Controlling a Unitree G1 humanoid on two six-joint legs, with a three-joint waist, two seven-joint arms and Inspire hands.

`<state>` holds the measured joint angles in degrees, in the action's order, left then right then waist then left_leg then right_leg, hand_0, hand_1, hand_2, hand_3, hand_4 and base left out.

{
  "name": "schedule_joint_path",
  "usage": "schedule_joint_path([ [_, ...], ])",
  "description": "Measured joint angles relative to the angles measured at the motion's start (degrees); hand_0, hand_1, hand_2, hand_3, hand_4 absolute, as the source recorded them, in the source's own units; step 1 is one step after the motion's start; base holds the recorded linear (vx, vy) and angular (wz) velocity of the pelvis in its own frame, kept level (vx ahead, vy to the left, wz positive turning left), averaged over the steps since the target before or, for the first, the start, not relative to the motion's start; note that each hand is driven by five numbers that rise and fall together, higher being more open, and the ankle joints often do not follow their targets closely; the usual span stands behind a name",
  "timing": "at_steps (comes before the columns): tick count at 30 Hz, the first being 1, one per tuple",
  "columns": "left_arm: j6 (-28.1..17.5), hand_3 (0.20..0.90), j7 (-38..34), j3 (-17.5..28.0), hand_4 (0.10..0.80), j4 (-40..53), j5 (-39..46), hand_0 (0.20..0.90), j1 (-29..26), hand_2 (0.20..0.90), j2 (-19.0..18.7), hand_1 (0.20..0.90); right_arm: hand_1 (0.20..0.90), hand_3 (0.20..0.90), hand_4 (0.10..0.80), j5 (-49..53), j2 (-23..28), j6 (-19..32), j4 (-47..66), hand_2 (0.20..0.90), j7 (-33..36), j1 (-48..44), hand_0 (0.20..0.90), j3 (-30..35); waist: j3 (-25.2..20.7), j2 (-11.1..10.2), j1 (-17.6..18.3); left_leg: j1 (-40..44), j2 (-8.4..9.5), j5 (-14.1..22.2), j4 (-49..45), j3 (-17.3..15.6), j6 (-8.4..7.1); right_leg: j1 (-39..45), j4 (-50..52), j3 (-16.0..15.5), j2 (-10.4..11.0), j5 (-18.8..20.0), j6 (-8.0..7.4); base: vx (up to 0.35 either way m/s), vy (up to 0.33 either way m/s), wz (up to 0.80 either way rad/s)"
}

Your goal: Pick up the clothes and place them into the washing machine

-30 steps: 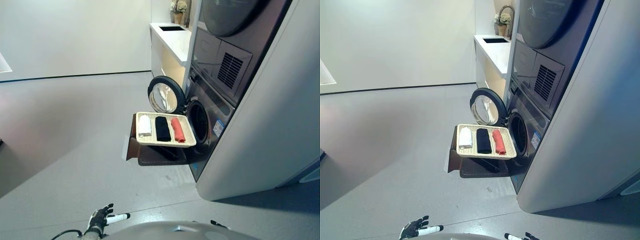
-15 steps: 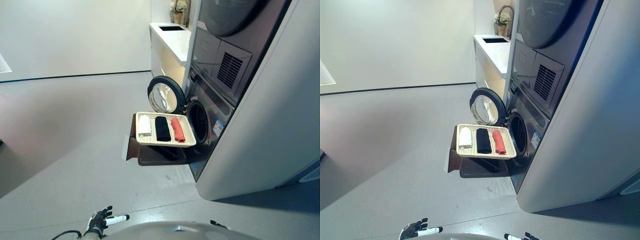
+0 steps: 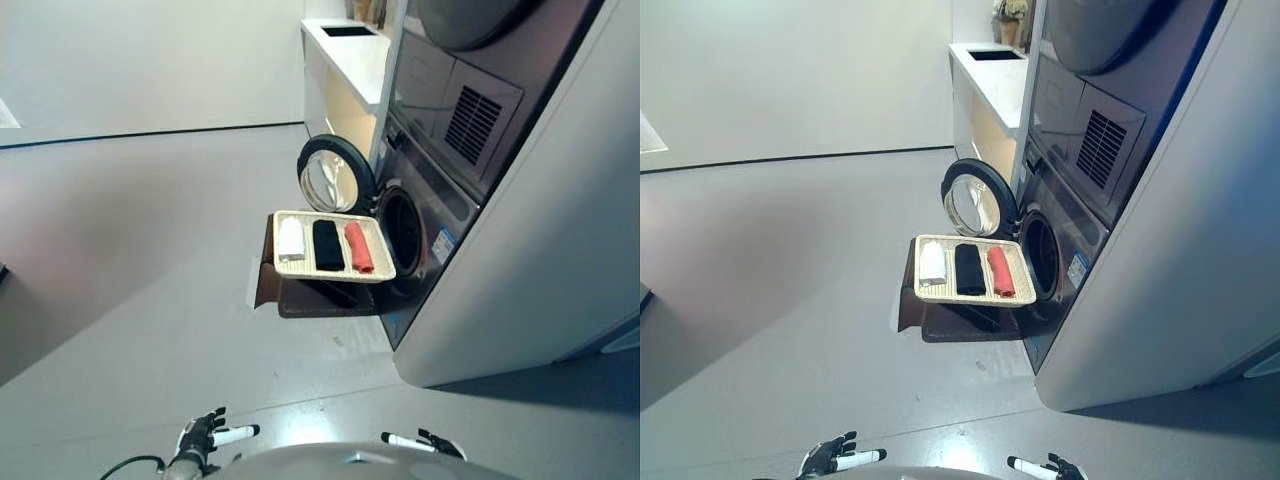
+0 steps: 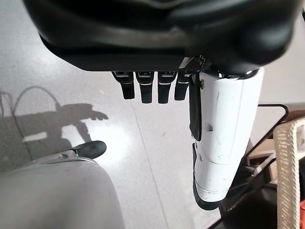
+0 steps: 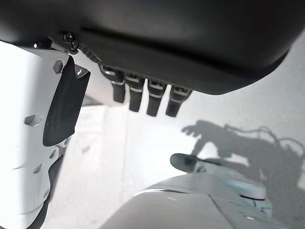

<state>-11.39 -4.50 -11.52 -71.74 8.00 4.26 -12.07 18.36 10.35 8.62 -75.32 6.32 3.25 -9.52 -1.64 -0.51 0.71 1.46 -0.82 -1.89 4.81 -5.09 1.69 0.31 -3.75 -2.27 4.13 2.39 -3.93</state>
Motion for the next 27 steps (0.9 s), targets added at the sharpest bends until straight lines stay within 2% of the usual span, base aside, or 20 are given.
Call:
schedule_joint_path([
  [3,0.02,0.900,-0.53,-0.43,0.800,-0.09,0.93,0.900,-1.87,0.900,0.15,0.900,0.900,0.900,0.800,0.04,0.16,0.01,-0.42,0.900,0.18,-2.27,0.900,0.09,1.61,0.05,-0.12,-0.30,0.18,0.09,-0.20,-0.12,0.18,-2.04,3.67,0.17,0.22,-1.69,-0.43,0.137,0.122,-0.02],
  [5,0.02,0.900,-0.50,-0.46,0.800,-0.07,1.02,0.900,-2.78,0.900,0.19,0.900,0.900,0.900,0.800,0.15,0.16,0.01,-0.34,0.900,0.22,-2.96,0.900,0.66,2.49,-0.28,-0.04,0.06,0.69,0.36,-0.20,0.39,0.87,-3.27,7.16,0.08,0.67,-3.35,-0.57,0.169,0.120,0.07],
  [7,0.17,0.900,-0.47,-0.48,0.800,-0.15,1.07,0.900,-4.15,0.900,0.24,0.900,0.900,0.900,0.800,0.75,0.34,0.06,-0.42,0.900,0.24,-3.36,0.900,0.75,3.71,-0.92,0.25,0.83,1.89,0.91,-0.18,2.18,2.05,-5.12,15.02,-0.18,1.72,-6.62,-1.45,0.156,0.097,0.18],
  [9,0.31,0.900,-0.43,-0.57,0.800,-0.25,1.15,0.900,-5.73,0.900,0.43,0.900,0.900,0.900,0.800,1.79,0.71,0.10,-0.31,0.900,0.18,-4.09,0.900,0.70,5.73,0.49,1.02,2.57,1.35,1.05,0.04,4.16,3.23,-10.46,27.89,-0.16,1.99,-6.92,-2.83,0.172,0.048,0.17],
  [11,0.27,0.900,-0.58,-0.42,0.800,-0.25,1.16,0.900,-5.85,0.900,-0.03,0.900,0.900,0.900,0.800,1.86,0.49,0.04,-0.36,0.900,0.04,-4.00,0.900,0.58,5.72,0.68,1.91,2.42,1.74,1.35,-0.22,5.30,3.95,-13.11,31.25,0.08,2.42,-7.42,-2.51,0.269,-0.028,0.29],
  [13,0.37,0.900,-0.75,-0.45,0.800,-0.79,1.19,0.900,-6.20,0.900,-0.23,0.900,0.900,0.900,0.800,1.84,0.50,0.02,-0.51,0.900,0.07,-3.96,0.900,0.53,5.72,0.64,2.57,2.82,1.77,2.41,-0.46,7.05,4.75,-15.30,27.50,-0.58,1.93,-7.34,-2.28,0.452,-0.123,0.22],
  [15,0.46,0.900,-0.87,-0.28,0.800,-2.15,1.19,0.900,-6.95,0.900,-0.06,0.900,0.900,0.900,0.800,1.85,0.65,0.19,-0.45,0.900,0.12,-4.53,0.900,0.64,5.85,0.71,3.87,1.74,1.54,2.88,-1.31,9.03,4.72,-15.30,17.97,-1.14,1.83,-6.30,-3.10,0.365,-0.108,0.30],
  [16,0.48,0.900,-0.85,-0.18,0.800,-3.09,1.19,0.900,-7.53,0.900,0.15,0.900,0.900,0.900,0.800,1.95,0.65,0.01,-0.45,0.900,0.20,-4.55,0.900,0.99,6.02,0.52,4.74,1.16,1.49,3.67,-2.03,9.84,4.13,-17.00,13.01,-1.54,2.74,-4.36,-4.69,0.259,-0.059,0.39],
  [17,0.50,0.900,-0.82,0.12,0.800,-3.56,1.19,0.900,-7.58,0.900,0.23,0.900,0.900,0.900,0.800,2.35,0.56,0.05,-0.45,0.900,0.24,-4.74,0.900,1.32,6.53,0.60,5.48,1.38,1.35,4.52,-2.38,10.27,3.34,-17.50,8.15,-2.02,3.47,-2.69,-5.59,0.344,-0.106,0.36],
  [18,0.55,0.900,-0.94,0.27,0.800,-4.56,1.21,0.900,-7.56,0.900,0.53,0.900,0.900,0.900,0.800,2.34,0.39,0.02,-0.98,0.900,0.23,-5.33,0.900,1.63,6.18,0.17,5.71,1.26,0.74,5.60,-2.90,10.43,2.00,-17.72,5.23,-2.16,3.95,-1.40,-5.85,0.315,-0.107,0.41],
  [20,0.58,0.900,-1.04,0.12,0.800,-4.88,1.23,0.900,-6.64,0.900,0.42,0.900,0.900,0.900,0.800,2.31,-0.15,0.00,-0.92,0.900,0.26,-4.86,0.900,1.87,5.38,-0.54,6.49,3.52,-0.70,7.19,-0.91,12.97,-0.76,-17.09,6.12,-2.90,4.04,-2.46,-6.14,0.343,-0.161,0.51],
  [21,0.82,0.900,-1.19,0.07,0.800,-4.93,1.33,0.900,-6.41,0.900,0.80,0.900,0.900,0.900,0.800,2.28,-0.12,-0.04,-1.12,0.900,0.26,-4.32,0.900,2.02,4.80,-0.03,6.86,5.05,-2.81,7.75,0.31,14.41,-1.64,-16.44,7.17,-2.85,2.65,0.09,-5.14,0.482,-0.267,0.80],
  [22,0.98,0.900,-1.27,0.04,0.800,-4.99,1.50,0.900,-5.81,0.900,1.64,0.900,0.900,0.900,0.800,2.28,0.20,0.04,-1.69,0.900,0.27,-3.88,0.900,2.07,3.51,1.90,8.03,5.50,-5.78,8.91,0.17,15.81,-3.76,-15.34,7.49,-2.27,-0.53,0.31,-4.58,0.362,-0.202,0.88],
  [23,0.96,0.900,-1.27,-0.06,0.800,-4.96,1.54,0.900,-5.83,0.900,2.48,0.900,0.900,0.900,0.800,2.29,0.73,-0.03,-2.02,0.900,0.30,-3.58,0.900,1.89,3.02,2.68,8.27,5.50,-6.69,9.92,-3.80,16.14,-5.27,-14.53,7.62,-0.62,-2.72,0.76,-2.80,0.361,-0.230,0.73],
  [24,0.91,0.900,-1.24,-0.32,0.800,-4.92,1.59,0.900,-5.70,0.900,3.48,0.900,0.900,0.900,0.800,2.29,1.63,0.03,-2.09,0.900,0.30,-3.75,0.900,1.38,2.46,2.68,7.79,5.44,-6.26,12.85,-8.86,15.94,-6.98,-13.41,7.28,0.27,-3.71,1.57,0.11,0.228,-0.146,0.28],
  [25,0.89,0.900,-1.18,-0.50,0.800,-4.92,1.60,0.900,-5.58,0.900,3.86,0.900,0.900,0.900,0.800,2.27,2.12,0.05,-2.07,0.900,0.27,-3.84,0.900,0.98,2.13,2.58,7.74,5.81,-5.87,13.03,-9.80,15.91,-7.10,-13.18,7.30,-0.03,-3.85,2.30,1.37,0.309,-0.220,0.12],
  [26,0.96,0.900,-1.18,-0.69,0.800,-4.81,1.87,0.900,-5.92,0.900,4.81,0.900,0.900,0.900,0.800,2.29,3.25,0.17,-0.87,0.900,0.28,-4.93,0.900,1.28,1.57,3.59,7.87,5.00,-5.94,12.74,-13.71,15.59,-6.84,-11.53,7.31,-0.42,-5.20,1.44,3.72,0.299,-0.221,0.13],
  [27,0.90,0.900,-1.18,-0.87,0.800,-4.80,2.04,0.900,-6.32,0.900,4.97,0.900,0.900,0.900,0.800,2.31,3.30,0.13,-0.72,0.900,0.37,-4.48,0.900,1.23,1.62,3.00,8.29,3.74,-5.85,13.33,-17.26,15.60,-7.72,-10.97,6.66,-0.30,-4.94,2.09,3.72,0.363,-0.337,-0.08],
])
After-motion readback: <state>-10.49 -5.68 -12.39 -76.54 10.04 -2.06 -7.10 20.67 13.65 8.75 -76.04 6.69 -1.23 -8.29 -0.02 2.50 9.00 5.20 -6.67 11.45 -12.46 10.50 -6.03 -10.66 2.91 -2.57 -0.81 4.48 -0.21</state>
